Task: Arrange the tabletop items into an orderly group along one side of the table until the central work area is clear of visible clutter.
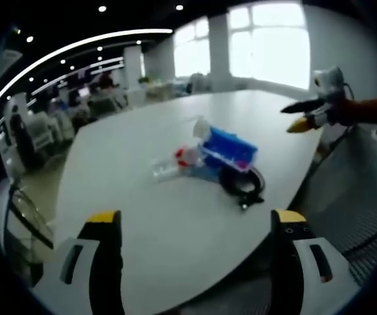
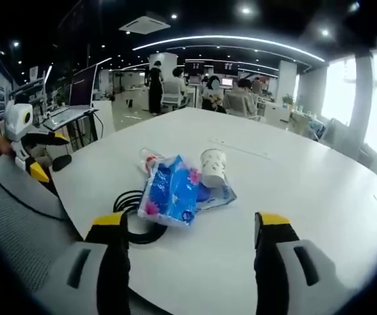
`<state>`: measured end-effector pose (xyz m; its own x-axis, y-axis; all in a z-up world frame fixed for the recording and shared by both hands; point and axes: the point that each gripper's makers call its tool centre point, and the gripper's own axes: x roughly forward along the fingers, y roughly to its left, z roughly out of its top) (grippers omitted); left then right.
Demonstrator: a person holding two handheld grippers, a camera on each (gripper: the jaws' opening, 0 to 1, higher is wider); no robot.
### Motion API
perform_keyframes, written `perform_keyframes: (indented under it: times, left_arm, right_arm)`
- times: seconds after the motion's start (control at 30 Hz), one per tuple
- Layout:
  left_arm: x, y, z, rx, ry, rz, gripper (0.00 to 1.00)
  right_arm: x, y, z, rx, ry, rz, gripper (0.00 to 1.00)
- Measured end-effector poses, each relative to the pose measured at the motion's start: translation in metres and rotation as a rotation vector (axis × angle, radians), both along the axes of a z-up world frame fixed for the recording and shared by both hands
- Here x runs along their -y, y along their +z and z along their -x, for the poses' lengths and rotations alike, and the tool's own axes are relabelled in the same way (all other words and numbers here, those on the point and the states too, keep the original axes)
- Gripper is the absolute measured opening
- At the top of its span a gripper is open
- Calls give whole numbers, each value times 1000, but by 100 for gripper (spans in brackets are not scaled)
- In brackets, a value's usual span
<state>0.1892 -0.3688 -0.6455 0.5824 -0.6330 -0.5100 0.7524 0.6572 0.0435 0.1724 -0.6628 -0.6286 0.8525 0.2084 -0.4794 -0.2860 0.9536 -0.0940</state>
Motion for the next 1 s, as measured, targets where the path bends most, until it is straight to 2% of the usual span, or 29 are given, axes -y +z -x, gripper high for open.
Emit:
perform_keyframes:
  times: [0.33, 0.53, 1.0]
  left_arm:
    - [1, 0, 1, 3, -7, -3, 91]
    - [3, 0, 2, 3, -14, -3, 89]
    - [4, 0, 4, 3, -27, -5, 84]
  right_arm:
    - [-11, -3, -17, -3, 31, -19, 68]
    - [-14, -11, -25, -19, 51, -10, 59]
    - [-32, -24, -60, -14, 83, 2, 43]
